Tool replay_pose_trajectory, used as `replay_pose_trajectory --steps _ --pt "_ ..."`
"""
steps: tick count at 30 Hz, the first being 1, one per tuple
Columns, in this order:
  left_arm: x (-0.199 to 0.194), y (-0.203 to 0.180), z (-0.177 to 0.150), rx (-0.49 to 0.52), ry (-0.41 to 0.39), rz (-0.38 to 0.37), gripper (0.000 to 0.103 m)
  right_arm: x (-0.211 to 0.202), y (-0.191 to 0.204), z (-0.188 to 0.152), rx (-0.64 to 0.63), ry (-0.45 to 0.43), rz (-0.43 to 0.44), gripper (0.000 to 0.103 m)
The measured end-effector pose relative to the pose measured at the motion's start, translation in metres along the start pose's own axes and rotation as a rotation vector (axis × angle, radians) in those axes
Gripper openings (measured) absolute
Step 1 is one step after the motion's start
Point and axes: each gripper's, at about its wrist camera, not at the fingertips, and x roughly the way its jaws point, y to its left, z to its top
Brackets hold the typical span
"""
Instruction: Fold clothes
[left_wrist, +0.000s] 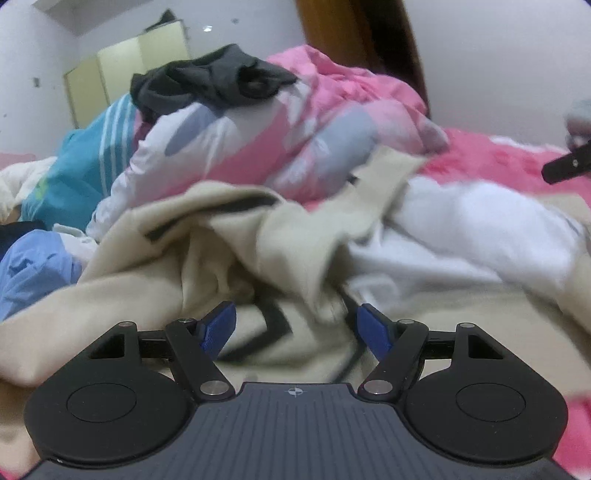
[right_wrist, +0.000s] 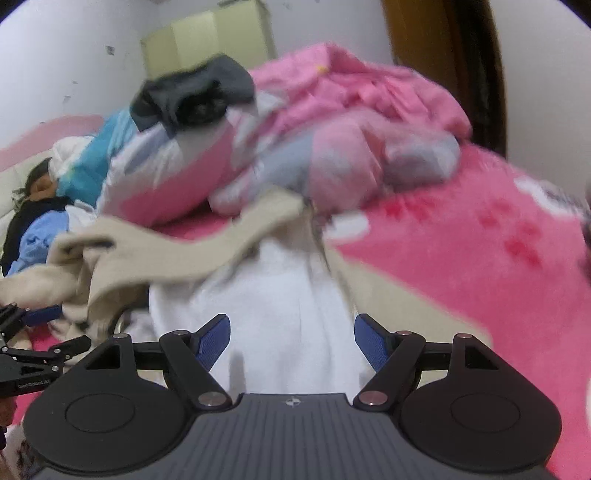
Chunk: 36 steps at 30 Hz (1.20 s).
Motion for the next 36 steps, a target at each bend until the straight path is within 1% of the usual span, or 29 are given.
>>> replay_pose_trajectory --steps 1,3,4,5,6,7,9,11,12,15,17,19,20,21,23,24,25,27,28,29,30,31,32,33,34,36 --pt "0.008 0.002 0.003 -0.01 0.01 0.01 0.058 0.013 -0.002 0.01 -0.026 0.002 -0.001 0.077" --pt "0.024 0.007 0.006 -0.038 0.034 0.024 0.044 0.038 -0.005 0.029 -0.079 0.007 -0.003 0.076" --pt "0.028 0.012 0.007 -0.066 0.042 0.029 0.027 0.051 -0.007 0.039 -0.105 0.01 -0.004 0.076" --pt "0.031 0.016 0.009 -0.094 0.043 0.037 0.015 0.064 -0.009 0.048 -0.131 0.012 -0.005 0.074" --pt "0.034 0.021 0.01 -0.123 0.042 0.045 0.007 0.077 -0.011 0.058 -0.157 0.014 -0.006 0.07" --pt "0.034 0.027 0.013 -0.141 0.027 0.058 0.005 0.09 -0.013 0.068 -0.183 0.017 -0.007 0.068" --pt "0.035 0.039 0.019 -0.174 -0.011 0.085 0.004 0.123 -0.014 0.077 -0.219 0.056 0.001 0.066" --pt "0.036 0.05 0.029 -0.17 -0.051 0.113 0.003 0.156 -0.013 0.084 -0.256 0.091 0.025 0.066" --pt "0.037 0.056 0.034 -0.167 -0.071 0.127 0.003 0.169 -0.014 0.088 -0.261 0.094 0.035 0.066" --pt "0.05 0.076 0.054 -0.145 -0.122 0.178 0.003 0.199 -0.015 0.1 -0.246 0.072 0.066 0.066" --pt "0.064 0.09 0.07 -0.146 -0.146 0.201 0.003 0.212 -0.014 0.108 -0.22 0.032 0.09 0.065" --pt "0.083 0.102 0.085 -0.146 -0.166 0.232 0.003 0.218 -0.012 0.115 -0.196 -0.029 0.104 0.053" --pt "0.094 0.108 0.093 -0.148 -0.172 0.245 0.003 0.221 -0.011 0.119 -0.179 -0.049 0.099 0.037" --pt "0.106 0.112 0.098 -0.151 -0.171 0.255 0.003 0.224 -0.012 0.123 -0.157 -0.063 0.087 0.031" --pt "0.134 0.116 0.106 -0.132 -0.159 0.301 0.003 0.234 -0.013 0.128 -0.125 -0.081 0.052 0.027" --pt "0.152 0.115 0.107 -0.108 -0.136 0.321 0.003 0.241 -0.013 0.129 -0.118 -0.084 0.029 0.026" --pt "0.171 0.113 0.106 -0.084 -0.089 0.328 0.003 0.247 -0.012 0.128 -0.116 -0.08 0.01 0.026" --pt "0.21 0.108 0.096 -0.055 0.04 0.312 0.005 0.26 -0.005 0.123 -0.15 -0.045 -0.024 0.027" --pt "0.228 0.105 0.089 -0.041 0.11 0.297 0.008 0.267 -0.001 0.12 -0.17 -0.026 -0.041 0.028" --pt "0.242 0.101 0.082 -0.03 0.169 0.29 0.009 0.273 0.004 0.117 -0.195 -0.001 -0.057 0.031" --pt "0.25 0.098 0.076 -0.015 0.2 0.292 0.012 0.278 0.008 0.114 -0.222 0.024 -0.075 0.036" --pt "0.25 0.096 0.074 -0.005 0.201 0.299 0.016 0.282 0.012 0.112 -0.249 0.047 -0.093 0.037" --pt "0.248 0.094 0.074 0.004 0.197 0.306 0.021 0.282 0.015 0.111 -0.269 0.058 -0.106 0.041" --pt "0.243 0.095 0.077 -0.006 0.19 0.303 0.038 0.281 0.018 0.111 -0.285 0.063 -0.117 0.043" --pt "0.235 0.098 0.081 -0.028 0.182 0.293 0.053 0.278 0.019 0.113 -0.297 0.071 -0.12 0.043" --pt "0.212 0.105 0.09 -0.071 0.146 0.265 0.065 0.268 0.02 0.117 -0.315 0.086 -0.122 0.054"
